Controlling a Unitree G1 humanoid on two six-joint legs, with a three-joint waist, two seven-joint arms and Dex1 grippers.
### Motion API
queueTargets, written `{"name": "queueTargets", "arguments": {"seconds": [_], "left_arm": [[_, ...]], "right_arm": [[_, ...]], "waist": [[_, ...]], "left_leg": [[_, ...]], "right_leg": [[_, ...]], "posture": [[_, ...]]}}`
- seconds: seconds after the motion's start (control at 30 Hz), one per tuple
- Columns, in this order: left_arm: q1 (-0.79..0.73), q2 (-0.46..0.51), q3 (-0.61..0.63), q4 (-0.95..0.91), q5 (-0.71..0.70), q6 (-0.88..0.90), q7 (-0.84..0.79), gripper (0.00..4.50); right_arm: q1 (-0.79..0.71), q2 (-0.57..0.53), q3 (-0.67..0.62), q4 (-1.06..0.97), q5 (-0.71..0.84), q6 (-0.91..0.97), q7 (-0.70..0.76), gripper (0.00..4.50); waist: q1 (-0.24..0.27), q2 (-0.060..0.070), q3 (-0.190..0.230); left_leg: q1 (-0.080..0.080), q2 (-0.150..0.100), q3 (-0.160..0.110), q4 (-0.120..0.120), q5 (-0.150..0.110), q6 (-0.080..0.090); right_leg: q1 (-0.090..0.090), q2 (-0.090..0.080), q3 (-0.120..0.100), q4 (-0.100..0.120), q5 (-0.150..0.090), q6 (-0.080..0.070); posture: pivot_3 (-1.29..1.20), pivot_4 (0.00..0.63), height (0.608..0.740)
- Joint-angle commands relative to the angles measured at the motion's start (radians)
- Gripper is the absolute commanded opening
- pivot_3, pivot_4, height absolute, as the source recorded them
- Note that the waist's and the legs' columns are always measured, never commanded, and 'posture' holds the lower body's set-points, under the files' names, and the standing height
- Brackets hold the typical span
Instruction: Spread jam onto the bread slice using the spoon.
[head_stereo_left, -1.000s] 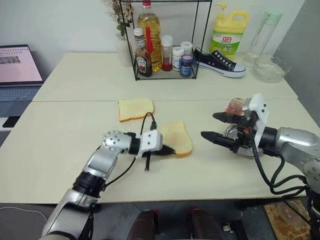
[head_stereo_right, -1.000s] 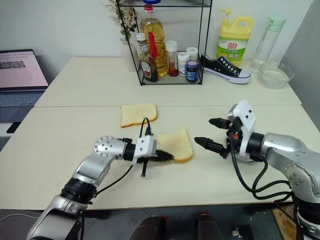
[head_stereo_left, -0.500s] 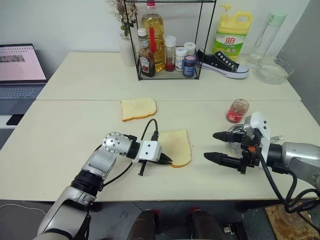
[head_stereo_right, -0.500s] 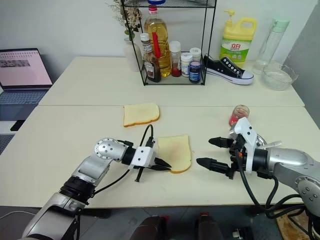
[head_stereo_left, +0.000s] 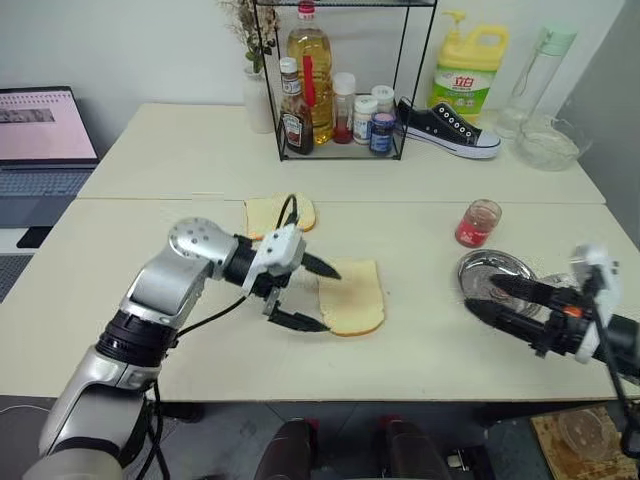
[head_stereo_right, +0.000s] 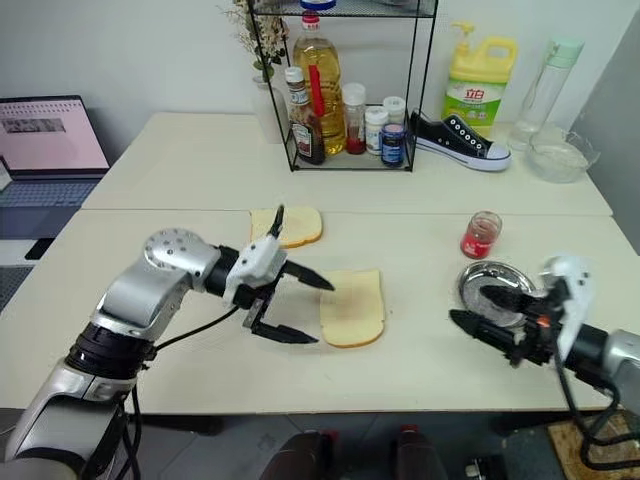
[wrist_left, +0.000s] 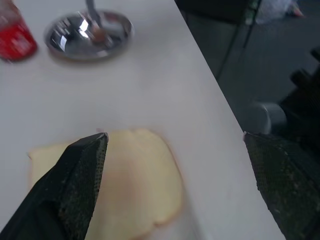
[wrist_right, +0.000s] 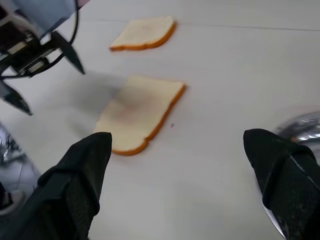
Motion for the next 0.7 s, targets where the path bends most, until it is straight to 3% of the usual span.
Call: {"name": "queueTargets", "arguments": {"seconds": [0.03, 0.2, 0.37, 0.7], "left_arm": [[-0.046, -0.085, 0.013, -0.004, 0.007, -0.001, 0.111, 4.39], [-0.059, -0.181, -0.024, 0.021, 0.049, -0.022, 0.186, 4.39], [-0.072, -0.258, -0.048, 0.061, 0.081, -0.037, 0.246, 4.39], [-0.040, -0.271, -0.054, 0.005, 0.064, 0.003, 0.273, 4.39]], "right_arm": [[0.033, 0.066, -0.083, 0.060, -0.036, -0.069, -0.085, 4.50], [0.035, 0.149, -0.075, 0.187, -0.116, -0.145, -0.126, 4.50], [-0.103, 0.179, -0.084, 0.436, -0.089, -0.162, -0.146, 4.50], [-0.289, 0.140, -0.064, 0.727, -0.128, -0.169, -0.124, 4.50]], "waist": [[0.002, 0.000, 0.000], [-0.001, 0.001, -0.001], [-0.011, 0.002, -0.001], [-0.018, 0.003, -0.001]], "left_leg": [[0.001, 0.000, 0.000, 0.000, 0.000, 0.000], [0.006, 0.000, 0.003, -0.003, 0.000, 0.000], [0.009, 0.000, 0.004, -0.004, 0.000, 0.000], [0.009, 0.000, 0.004, -0.005, 0.000, 0.000]], "right_leg": [[0.000, 0.000, 0.001, 0.000, 0.000, 0.000], [0.003, 0.000, 0.003, -0.001, 0.000, 0.000], [0.005, 0.000, 0.004, -0.001, 0.000, 0.000], [0.005, 0.000, 0.005, -0.001, 0.000, 0.000]], "posture": [[0.00, 0.150, 0.740], [0.00, 0.150, 0.740], [0.00, 0.150, 0.740], [0.00, 0.150, 0.740]]}}
